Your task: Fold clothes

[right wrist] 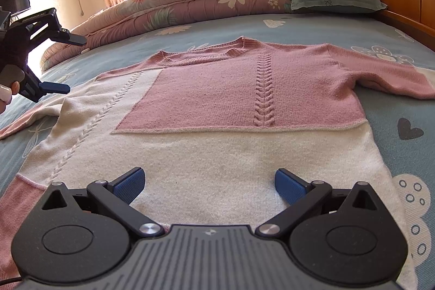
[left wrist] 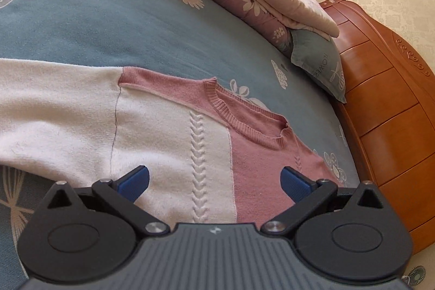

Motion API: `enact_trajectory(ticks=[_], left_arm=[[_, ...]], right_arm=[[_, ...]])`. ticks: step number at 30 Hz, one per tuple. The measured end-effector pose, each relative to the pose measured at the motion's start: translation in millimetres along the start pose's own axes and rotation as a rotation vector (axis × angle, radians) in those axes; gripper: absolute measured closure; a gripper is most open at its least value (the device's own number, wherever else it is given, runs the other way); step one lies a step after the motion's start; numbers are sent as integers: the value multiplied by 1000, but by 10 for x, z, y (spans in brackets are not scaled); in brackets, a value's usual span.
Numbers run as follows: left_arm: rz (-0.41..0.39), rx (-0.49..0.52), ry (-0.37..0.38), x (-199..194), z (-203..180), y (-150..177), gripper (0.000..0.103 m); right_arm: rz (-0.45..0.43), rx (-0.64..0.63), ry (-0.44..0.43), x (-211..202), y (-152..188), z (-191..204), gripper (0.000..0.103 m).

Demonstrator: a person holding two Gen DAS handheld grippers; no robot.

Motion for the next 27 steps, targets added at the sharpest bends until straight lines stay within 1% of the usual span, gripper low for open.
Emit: enact_trajectory(ticks=[3,5,7,8,9,11,13,14,16,17,18,21,24,25,27], left_arm=[[47,35,-76,138,127,125,1],[40,51,-90,123,145,138,2],[39,43,-103,70,73,113,2],[37,53,-98,48,13,111,2],[34,72,-82,29,-66,117,2],[34,108,-57,13,-200,140,2],[51,132,-104,81,-211,209,2],[57,131,-126,117,-176,237,2],[64,105,-154,184,-50,278,2],[68,92,-169,217,12,299,2],[68,74,-165,210,31,295,2],[59,8,-112,88,-18,223,2],[49,-20,-52,28,-116,161,2],[60,-16,-57,59,-136,170,2],[94,-5,-118,171,-84,230,2]], right_arm=[[-4,10,-11,-3,-4,-13,0],[-2,7,-16,-12,-3,-14,0],[8,-13,-18,-43,-2,2,0],[12,-22,-25,-73,-5,22,0],[14,-27,-39,-106,-11,45,0],[6,-10,-104,-191,-48,122,0],[-2,5,-170,-258,-80,233,0],[-2,8,-198,-283,-87,285,0],[14,-13,-219,-279,-54,373,0],[26,-22,-225,-270,-34,408,0],[47,-26,-218,-243,-3,419,0],[97,-22,-206,-170,78,427,0],[104,-34,-196,-156,106,445,0],[105,-39,-192,-152,115,451,0],[105,-51,-186,-149,128,459,0]])
Point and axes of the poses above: each gripper's, at about its wrist camera, not at the fingertips, and x roughly the way its jaws point, z to its left, y to its underside, the point moved 7 cm from there along x, roughly the way its jaws point, and after that the axes turned 4 degrees about -y, right-handed, at the moved point
